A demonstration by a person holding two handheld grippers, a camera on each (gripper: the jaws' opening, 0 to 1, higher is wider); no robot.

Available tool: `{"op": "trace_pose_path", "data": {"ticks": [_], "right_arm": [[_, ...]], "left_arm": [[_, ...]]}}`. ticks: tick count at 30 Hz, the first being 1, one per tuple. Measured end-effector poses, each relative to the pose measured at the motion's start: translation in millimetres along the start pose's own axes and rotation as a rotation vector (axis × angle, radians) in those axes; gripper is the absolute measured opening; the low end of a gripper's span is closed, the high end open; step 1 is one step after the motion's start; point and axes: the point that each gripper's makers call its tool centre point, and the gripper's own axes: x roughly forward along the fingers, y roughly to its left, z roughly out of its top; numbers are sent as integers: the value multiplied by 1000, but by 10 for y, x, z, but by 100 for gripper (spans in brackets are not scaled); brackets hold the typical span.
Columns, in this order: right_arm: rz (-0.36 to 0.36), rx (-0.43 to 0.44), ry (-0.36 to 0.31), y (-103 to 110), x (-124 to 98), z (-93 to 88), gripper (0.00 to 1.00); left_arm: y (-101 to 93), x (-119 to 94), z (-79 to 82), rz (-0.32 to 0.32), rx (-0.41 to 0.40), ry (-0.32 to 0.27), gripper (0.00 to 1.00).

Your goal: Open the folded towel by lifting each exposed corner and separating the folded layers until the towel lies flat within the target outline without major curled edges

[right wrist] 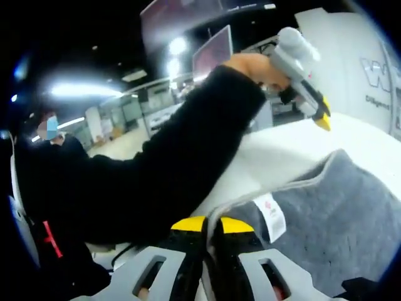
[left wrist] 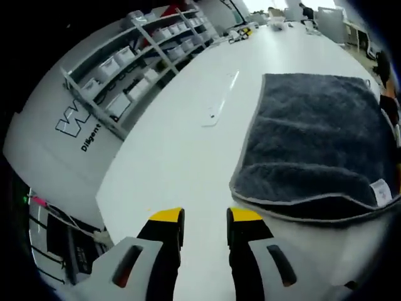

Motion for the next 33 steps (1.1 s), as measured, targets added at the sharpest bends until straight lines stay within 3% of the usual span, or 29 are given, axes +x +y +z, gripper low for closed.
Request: {"op": "trace_pose_path", "data": {"ticks": [4, 10, 12, 17, 22, 26, 28, 30, 33], "right_arm": [[-3, -7, 12, -16, 53, -36, 5], [8, -22, 39, 0, 137, -178, 10], [12, -39, 48, 15, 141, -213, 19], [45, -119, 71, 110, 160, -274, 30], [72, -162, 74, 205, 123, -272, 44], [88, -237, 6, 263, 92, -182, 54], [76, -238, 2, 243, 64, -169, 64], [84, -220, -33, 276, 41, -114, 79], [104, -220, -35, 331, -28, -102, 93]], "left_arm": [[93, -51, 2, 37, 22, 14, 25], [55, -50, 2, 24, 25, 11, 25], [47, -68, 5, 22, 25, 13, 25], [65, -223, 76, 60, 27, -7, 26], [50, -455, 150, 112, 39, -16, 36], [52, -640, 223, 168, 64, -42, 42], [-41, -653, 258, 133, 28, -82, 50], [-124, -634, 235, 92, -2, -96, 71], [-109, -611, 144, 105, -33, -72, 89]]}}
